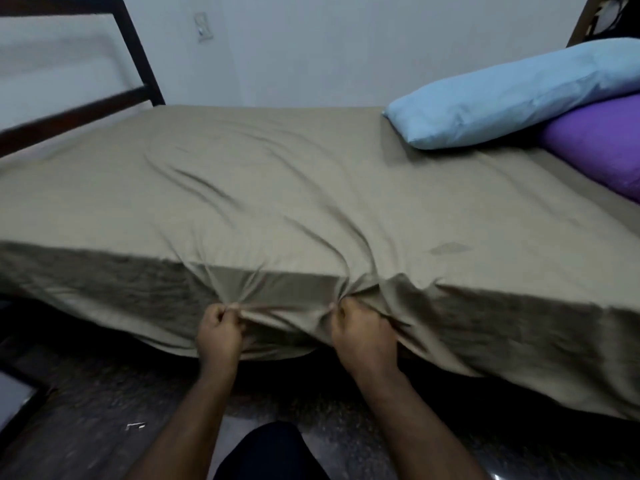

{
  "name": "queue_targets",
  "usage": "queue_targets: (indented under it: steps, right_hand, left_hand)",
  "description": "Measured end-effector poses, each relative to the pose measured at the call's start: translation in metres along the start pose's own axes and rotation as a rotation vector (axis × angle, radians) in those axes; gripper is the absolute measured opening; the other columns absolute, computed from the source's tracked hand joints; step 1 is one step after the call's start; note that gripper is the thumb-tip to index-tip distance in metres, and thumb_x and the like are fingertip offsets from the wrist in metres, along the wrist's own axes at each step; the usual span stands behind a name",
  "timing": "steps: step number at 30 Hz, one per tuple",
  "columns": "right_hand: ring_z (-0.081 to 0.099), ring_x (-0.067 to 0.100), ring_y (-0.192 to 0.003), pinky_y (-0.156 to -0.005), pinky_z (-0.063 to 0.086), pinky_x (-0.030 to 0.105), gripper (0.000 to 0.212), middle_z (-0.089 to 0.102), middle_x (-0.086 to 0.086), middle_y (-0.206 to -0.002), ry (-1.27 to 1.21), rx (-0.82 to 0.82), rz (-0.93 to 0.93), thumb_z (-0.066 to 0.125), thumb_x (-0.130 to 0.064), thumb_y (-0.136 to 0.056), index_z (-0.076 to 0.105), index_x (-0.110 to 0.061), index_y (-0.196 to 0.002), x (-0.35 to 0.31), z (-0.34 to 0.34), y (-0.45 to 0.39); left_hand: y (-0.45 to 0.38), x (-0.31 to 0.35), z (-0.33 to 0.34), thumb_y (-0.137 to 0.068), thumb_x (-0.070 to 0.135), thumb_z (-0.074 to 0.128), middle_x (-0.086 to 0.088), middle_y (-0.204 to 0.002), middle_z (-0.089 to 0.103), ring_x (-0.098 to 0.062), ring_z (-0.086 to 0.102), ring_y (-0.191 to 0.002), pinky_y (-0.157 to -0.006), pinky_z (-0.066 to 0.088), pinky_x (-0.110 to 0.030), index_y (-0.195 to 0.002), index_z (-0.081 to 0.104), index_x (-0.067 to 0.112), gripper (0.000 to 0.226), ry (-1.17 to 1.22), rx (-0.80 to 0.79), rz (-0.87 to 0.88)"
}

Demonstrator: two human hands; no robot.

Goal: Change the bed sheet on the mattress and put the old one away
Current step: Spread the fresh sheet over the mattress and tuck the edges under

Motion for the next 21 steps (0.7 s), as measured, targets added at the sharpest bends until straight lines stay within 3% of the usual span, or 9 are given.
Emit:
queue_targets:
  steps: [2,4,7,10,12,15,17,19,21]
  right_hand:
    - [0.067,0.036,-0.101,-0.077,0.051,0.039,0.032,0.072,0.010,-0.105,0.048,-0.159,-0.113,0.038,-0.043,-0.103,0.057,-0.017,-0.105,-0.010,0.025,0.016]
    - [0.066,0.033,-0.104,-0.081,0.050,0.038,0.030,0.071,0.009,-0.110,0.028,-0.226,-0.086,0.036,-0.041,-0.104,0.056,-0.019,-0.108,-0.014,0.040,0.022]
    - [0.066,0.033,-0.103,-0.080,0.049,0.038,0.033,0.071,0.008,-0.108,-0.061,-0.226,-0.021,0.039,-0.046,-0.103,0.058,-0.019,-0.102,-0.013,0.040,0.019]
    - [0.067,0.033,-0.093,-0.073,0.048,0.038,0.048,0.073,0.006,-0.090,-0.171,-0.059,0.074,0.044,-0.062,-0.096,0.058,-0.018,-0.085,-0.006,0.013,0.012]
    - [0.068,0.032,-0.091,-0.072,0.048,0.037,0.052,0.073,0.006,-0.087,-0.215,0.051,0.138,0.045,-0.069,-0.092,0.058,-0.019,-0.084,-0.006,-0.003,0.004]
    - [0.067,0.034,-0.097,-0.074,0.049,0.038,0.044,0.072,0.010,-0.099,-0.115,0.038,0.120,0.044,-0.059,-0.097,0.060,-0.018,-0.095,-0.015,-0.009,-0.007]
    - [0.067,0.036,-0.095,-0.074,0.049,0.040,0.035,0.071,0.011,-0.101,-0.107,0.067,0.072,0.045,-0.048,-0.100,0.058,-0.017,-0.094,-0.018,-0.002,-0.010]
    - [0.068,0.037,-0.090,-0.071,0.049,0.041,0.029,0.072,0.011,-0.096,-0.120,0.074,0.046,0.048,-0.042,-0.100,0.057,-0.016,-0.090,-0.016,0.010,-0.002]
    - [0.069,0.038,-0.080,-0.065,0.050,0.042,0.027,0.071,0.011,-0.086,-0.158,0.073,0.021,0.054,-0.038,-0.099,0.056,-0.017,-0.083,-0.011,0.020,0.006]
  left_hand:
    - [0.003,-0.036,-0.027,-0.097,0.011,0.057,-0.013,-0.064,0.055,-0.031,0.057,-0.068,-0.064,0.044,-0.041,-0.068,0.051,0.009,0.030,-0.105,0.041,-0.031]
    - [-0.002,-0.057,-0.040,-0.097,0.022,0.058,-0.014,-0.063,0.056,-0.038,0.063,-0.071,-0.069,0.051,-0.048,-0.069,0.050,0.010,0.032,-0.149,0.006,-0.054]
    - [-0.019,-0.048,-0.039,-0.081,0.048,0.059,-0.018,-0.071,0.061,-0.039,0.065,-0.075,-0.072,0.054,-0.053,-0.077,0.054,0.018,0.031,-0.119,0.004,-0.009]
    - [-0.037,-0.025,-0.033,-0.076,0.057,0.055,-0.014,-0.085,0.064,-0.034,0.063,-0.074,-0.066,0.054,-0.047,-0.086,0.055,0.024,0.035,0.210,0.221,-0.016]
    - [-0.060,-0.020,-0.025,-0.082,0.054,0.057,-0.010,-0.082,0.062,-0.026,0.059,-0.067,-0.057,0.050,-0.035,-0.090,0.059,0.017,0.038,0.338,0.225,-0.097]
    - [-0.089,-0.019,-0.009,-0.069,0.034,0.059,-0.012,-0.079,0.061,-0.026,0.057,-0.077,-0.065,0.048,-0.039,-0.083,0.062,0.014,0.025,0.232,0.124,-0.131]
    - [-0.088,-0.017,-0.012,-0.080,0.020,0.056,-0.014,-0.083,0.061,-0.026,0.055,-0.081,-0.072,0.046,-0.041,-0.086,0.064,0.013,0.012,0.130,0.155,-0.077]
    - [-0.077,-0.042,-0.040,-0.091,0.014,0.052,-0.014,-0.093,0.062,-0.031,0.061,-0.089,-0.080,0.048,-0.042,-0.101,0.068,0.012,0.019,0.097,0.241,-0.137]
    - [-0.059,-0.086,-0.077,-0.094,0.015,0.050,-0.015,-0.095,0.062,-0.038,0.064,-0.097,-0.085,0.048,-0.043,-0.099,0.067,0.012,0.018,0.111,0.209,-0.227]
Point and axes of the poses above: each hand's wrist, its own y-axis away from the middle knuckle, its own z-axis out of the palm, x = y × z, the point moved 2 cm from there along -y, towards the middle knuckle
